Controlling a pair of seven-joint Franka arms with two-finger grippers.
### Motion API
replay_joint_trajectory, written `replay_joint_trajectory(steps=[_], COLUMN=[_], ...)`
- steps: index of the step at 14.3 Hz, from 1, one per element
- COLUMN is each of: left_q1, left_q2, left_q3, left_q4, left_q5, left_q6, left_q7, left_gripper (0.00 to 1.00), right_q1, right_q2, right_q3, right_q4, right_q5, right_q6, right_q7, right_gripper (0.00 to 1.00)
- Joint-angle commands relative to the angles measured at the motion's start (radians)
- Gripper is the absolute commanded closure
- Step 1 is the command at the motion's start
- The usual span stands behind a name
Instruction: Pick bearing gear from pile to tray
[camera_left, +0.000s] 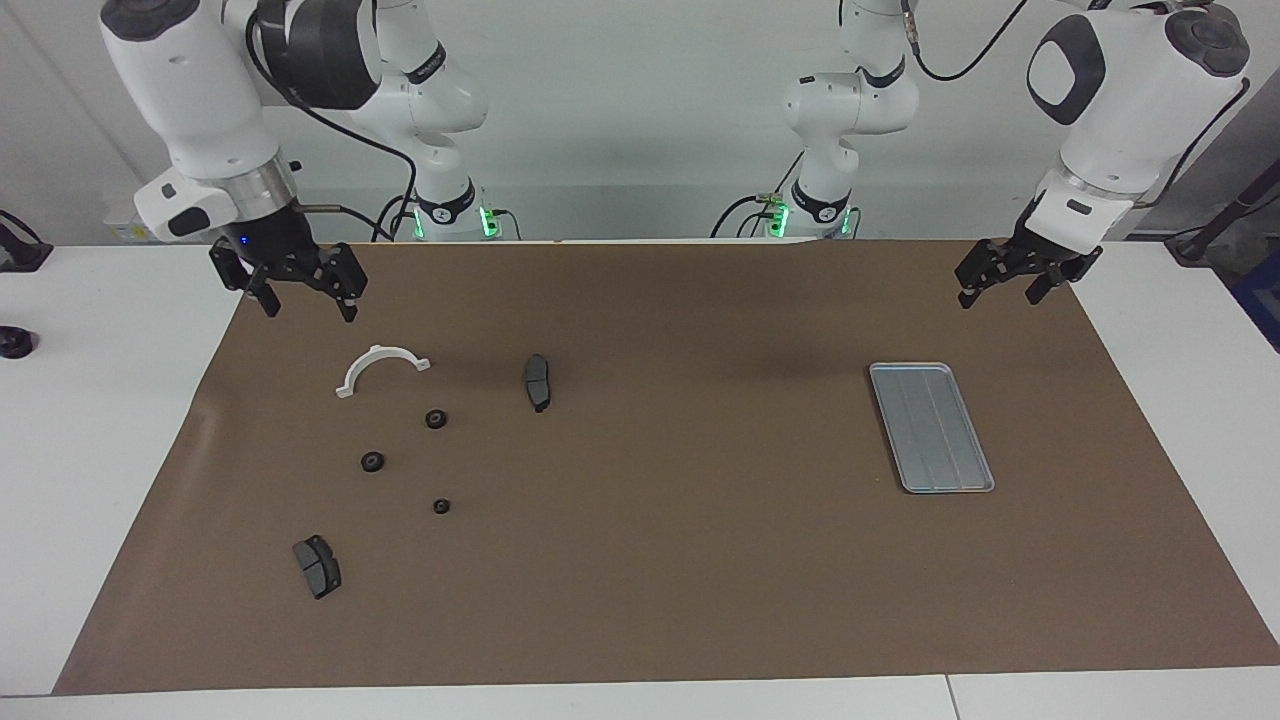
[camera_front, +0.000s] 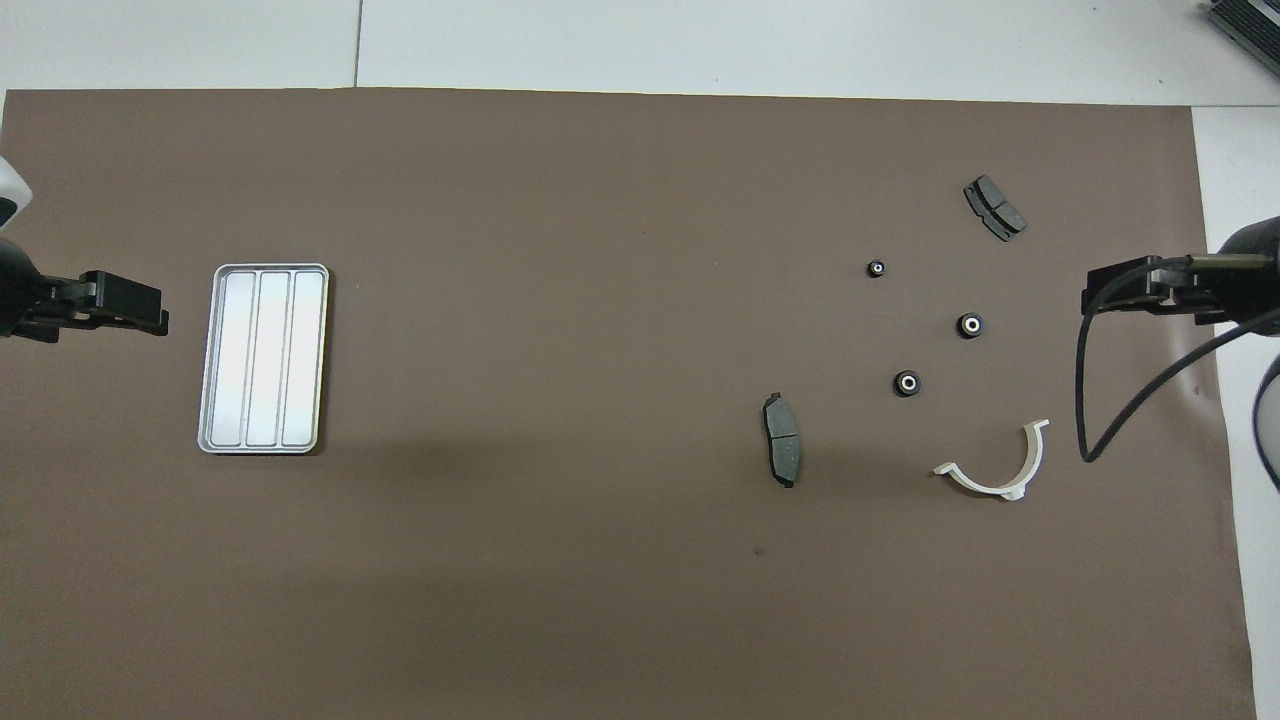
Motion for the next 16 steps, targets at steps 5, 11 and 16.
replay_joint_trajectory(steps=[5, 11, 16], left_q1=[0.016, 0.016, 0.016], left_q2=[-0.021, -0.021, -0.021], left_q3=[-0.007, -0.007, -0.007], left_q4=[-0.023, -0.023, -0.023], left_q5=[-0.011, -0.011, -0.011], left_q6=[0.013, 0.013, 0.013], left_q7=[0.018, 0.018, 0.018], left_gripper=[0.00, 0.00, 0.00], right_q1=[-0.051, -0.048, -0.050], right_q2=[0.217, 0.263, 0.301], right_q3=[0.007, 0.007, 0.007], right_q4=[-0.102, -0.289, -0.318], right_q5=[0.014, 0.014, 0.014], right_q6=[0.339, 0.613, 0.677], right_q7=[-0.177, -0.241, -0.293], right_gripper=[0.00, 0.00, 0.18])
